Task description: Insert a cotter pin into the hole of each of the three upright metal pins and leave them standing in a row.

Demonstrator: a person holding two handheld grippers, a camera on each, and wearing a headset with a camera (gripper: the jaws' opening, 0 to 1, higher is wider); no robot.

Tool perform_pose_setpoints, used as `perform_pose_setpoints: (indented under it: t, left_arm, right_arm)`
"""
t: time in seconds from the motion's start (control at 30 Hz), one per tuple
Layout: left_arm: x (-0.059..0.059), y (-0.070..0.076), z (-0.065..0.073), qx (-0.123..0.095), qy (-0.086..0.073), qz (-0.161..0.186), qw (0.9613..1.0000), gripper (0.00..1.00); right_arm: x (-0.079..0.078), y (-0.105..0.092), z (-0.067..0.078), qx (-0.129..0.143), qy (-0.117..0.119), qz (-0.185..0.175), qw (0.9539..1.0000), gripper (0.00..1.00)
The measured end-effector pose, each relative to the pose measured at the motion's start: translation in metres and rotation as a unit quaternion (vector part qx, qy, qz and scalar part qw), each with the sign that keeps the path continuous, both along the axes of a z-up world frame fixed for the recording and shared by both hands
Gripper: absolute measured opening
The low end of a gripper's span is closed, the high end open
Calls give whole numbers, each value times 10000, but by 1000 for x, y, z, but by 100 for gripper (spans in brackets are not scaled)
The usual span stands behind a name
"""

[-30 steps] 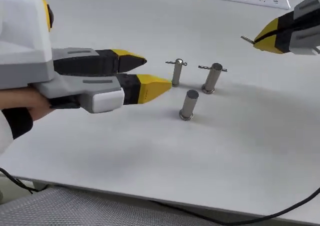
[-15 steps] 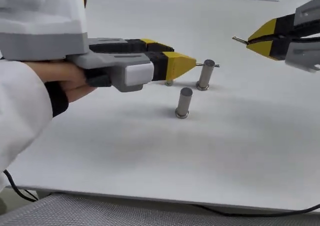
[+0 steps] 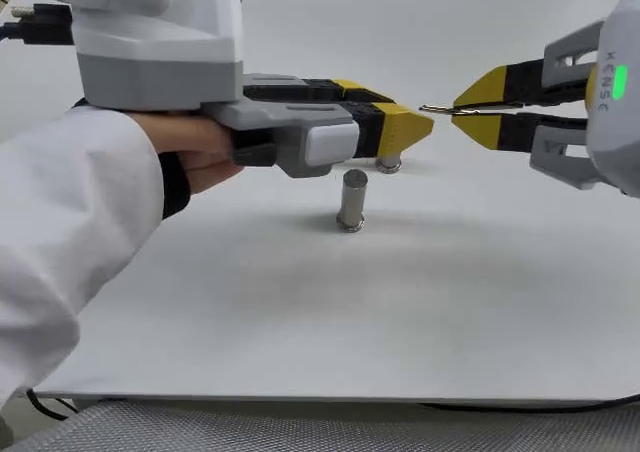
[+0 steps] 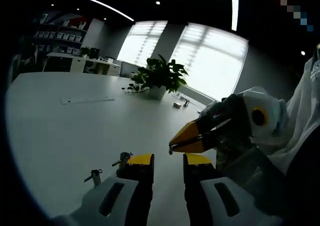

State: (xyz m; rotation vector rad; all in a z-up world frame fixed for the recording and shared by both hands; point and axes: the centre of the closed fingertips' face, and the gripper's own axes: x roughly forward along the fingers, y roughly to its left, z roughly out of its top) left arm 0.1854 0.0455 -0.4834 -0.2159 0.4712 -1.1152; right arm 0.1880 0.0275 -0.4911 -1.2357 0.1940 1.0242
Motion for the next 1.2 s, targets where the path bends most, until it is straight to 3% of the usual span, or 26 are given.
perform_pose_setpoints:
  t: [0.3,0.73,1.03,1.2]
  left_arm:
    - [-8,-8,-7,96,-25,-137,9999,14]
    - [-10,-6,1,-85,-54,-55,9999,4]
    - [-10,-3,-3,-142,133,28,9998,0]
    - [-12,-3,-5,-142,162,12,9998,0]
  right_arm:
    - [-9,8,-5,87,33,-71,9999,0]
    - [-11,14,-4,49,-69,-102,9999,0]
    - [-12,15,-5,131,9,-130,9998,0]
    - [-12,15,-6,172,28,-129,9998,0]
